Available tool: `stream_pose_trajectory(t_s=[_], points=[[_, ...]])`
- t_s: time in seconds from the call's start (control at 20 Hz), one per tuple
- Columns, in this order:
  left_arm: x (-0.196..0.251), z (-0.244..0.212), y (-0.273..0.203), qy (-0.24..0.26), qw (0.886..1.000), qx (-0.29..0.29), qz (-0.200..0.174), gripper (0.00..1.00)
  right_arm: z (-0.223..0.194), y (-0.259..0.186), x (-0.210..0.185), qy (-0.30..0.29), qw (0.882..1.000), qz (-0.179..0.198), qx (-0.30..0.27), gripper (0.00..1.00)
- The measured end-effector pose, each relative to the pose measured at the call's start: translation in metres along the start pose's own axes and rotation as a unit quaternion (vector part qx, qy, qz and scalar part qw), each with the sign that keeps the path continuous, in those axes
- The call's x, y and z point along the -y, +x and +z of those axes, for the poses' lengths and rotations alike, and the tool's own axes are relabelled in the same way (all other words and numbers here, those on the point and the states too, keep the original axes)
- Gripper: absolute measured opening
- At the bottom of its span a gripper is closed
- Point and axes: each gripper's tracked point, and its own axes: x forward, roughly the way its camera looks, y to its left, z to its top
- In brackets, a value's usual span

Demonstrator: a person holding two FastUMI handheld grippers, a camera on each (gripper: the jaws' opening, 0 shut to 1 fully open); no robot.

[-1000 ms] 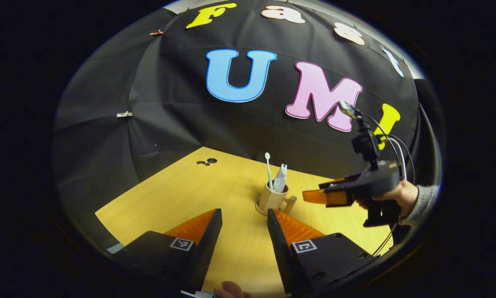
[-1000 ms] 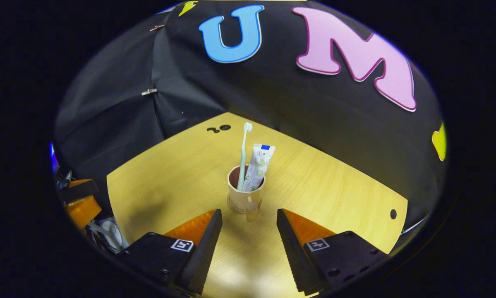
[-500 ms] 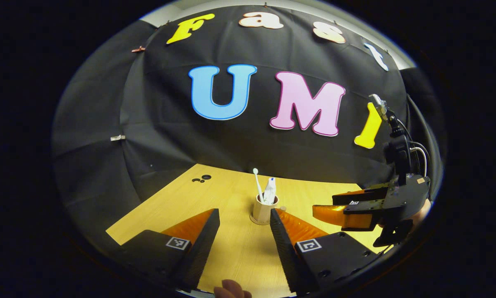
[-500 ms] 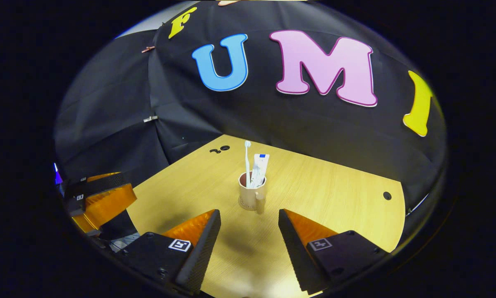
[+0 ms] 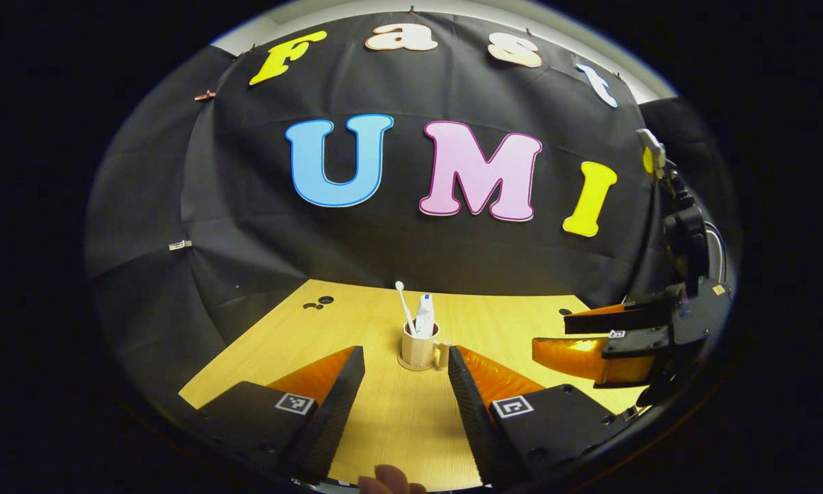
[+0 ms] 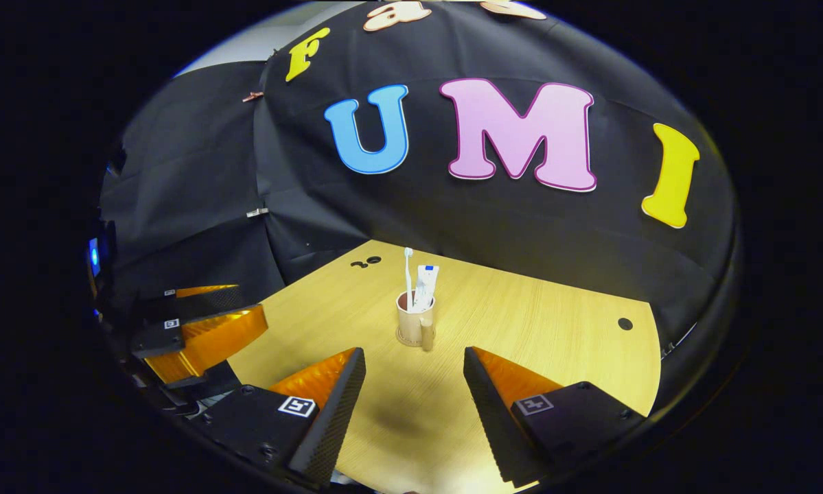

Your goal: Put the toothbrush and toothpaste on the desktop into the cup, then pick up the cup and place it on the coaster on the desktop.

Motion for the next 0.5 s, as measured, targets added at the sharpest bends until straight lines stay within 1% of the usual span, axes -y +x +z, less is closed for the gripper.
stream_pose_trajectory(t_s=[0.2,0.5], points=[[0.004,0.003,-0.004,0.001,1.0,0.003,-0.002,0.79,0.005,-0.013,-0.005,0.001,1.0,0.002,0.013,0.88],[0.009,-0.002,-0.004,0.002,1.0,-0.009,-0.01,0.79,0.006,-0.017,-0.001,0.003,1.0,-0.007,0.014,0.88]])
